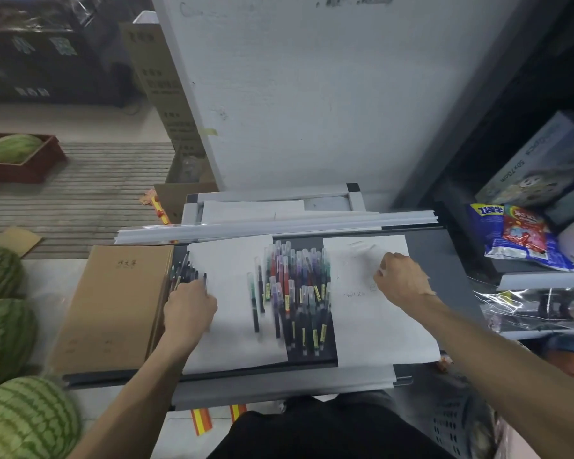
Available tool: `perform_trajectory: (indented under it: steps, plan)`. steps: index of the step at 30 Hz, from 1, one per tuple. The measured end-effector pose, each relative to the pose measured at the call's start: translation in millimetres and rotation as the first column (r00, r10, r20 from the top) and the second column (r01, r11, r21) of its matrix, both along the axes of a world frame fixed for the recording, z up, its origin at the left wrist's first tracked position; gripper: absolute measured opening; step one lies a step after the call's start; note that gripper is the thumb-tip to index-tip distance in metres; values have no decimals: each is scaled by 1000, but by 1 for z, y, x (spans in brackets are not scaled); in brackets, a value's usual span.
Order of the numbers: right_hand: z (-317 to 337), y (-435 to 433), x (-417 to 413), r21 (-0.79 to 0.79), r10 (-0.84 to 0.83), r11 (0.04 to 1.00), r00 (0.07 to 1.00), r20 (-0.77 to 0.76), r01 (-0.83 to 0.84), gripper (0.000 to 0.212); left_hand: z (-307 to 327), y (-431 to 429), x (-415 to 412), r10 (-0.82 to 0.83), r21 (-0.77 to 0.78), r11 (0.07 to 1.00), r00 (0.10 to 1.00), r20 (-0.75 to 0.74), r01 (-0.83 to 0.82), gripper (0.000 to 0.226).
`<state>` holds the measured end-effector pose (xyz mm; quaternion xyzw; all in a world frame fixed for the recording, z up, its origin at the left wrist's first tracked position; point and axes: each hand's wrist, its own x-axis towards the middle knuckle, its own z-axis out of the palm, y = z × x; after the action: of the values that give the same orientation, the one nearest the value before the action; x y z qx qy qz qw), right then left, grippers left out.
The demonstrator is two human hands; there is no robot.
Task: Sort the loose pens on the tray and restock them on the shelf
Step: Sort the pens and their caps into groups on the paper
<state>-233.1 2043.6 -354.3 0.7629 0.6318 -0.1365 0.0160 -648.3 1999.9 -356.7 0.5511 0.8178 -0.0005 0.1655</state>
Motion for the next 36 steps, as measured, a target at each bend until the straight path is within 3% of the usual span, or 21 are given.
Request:
perform_trajectory:
  steps: [4,8,11,15,17,20,23,28,31,36]
  plan:
    - [8,-13,-18,55,-129,985,910,-394,164,11,9,-3,-3,-4,21,1000,1000,25,4,17]
    - [32,-31,-45,70,-61,988,770,-635,136,30,37,-11,13,-48,93,995,990,136,35,12]
    - [55,-43,-64,44,-38,992,610,-791,119,27,61,-22,31,-74,147,989,948,310,29,12]
    - [96,-60,-91,7,-30,993,324,-945,115,12,96,-44,60,-167,211,976,801,574,52,24]
    - [112,-67,-100,-31,-49,994,167,-985,106,13,115,-53,72,-234,266,961,719,654,72,29]
    - [129,-76,-107,-61,-62,995,16,-998,82,22,141,-63,82,-364,359,923,626,690,141,21]
    - [144,-82,-110,-71,-63,995,-108,-992,66,21,161,-70,87,-458,433,881,581,673,192,18]
    - [169,-86,-113,-165,-113,977,-326,-939,136,10,176,-76,91,-481,474,864,565,671,171,20]
    - [177,-89,-116,-208,-143,969,-378,-915,135,9,180,-77,93,-487,481,860,561,669,173,18]
    - [179,-93,-121,-168,-115,977,-343,-932,130,13,178,-75,94,-506,500,847,564,653,181,17]
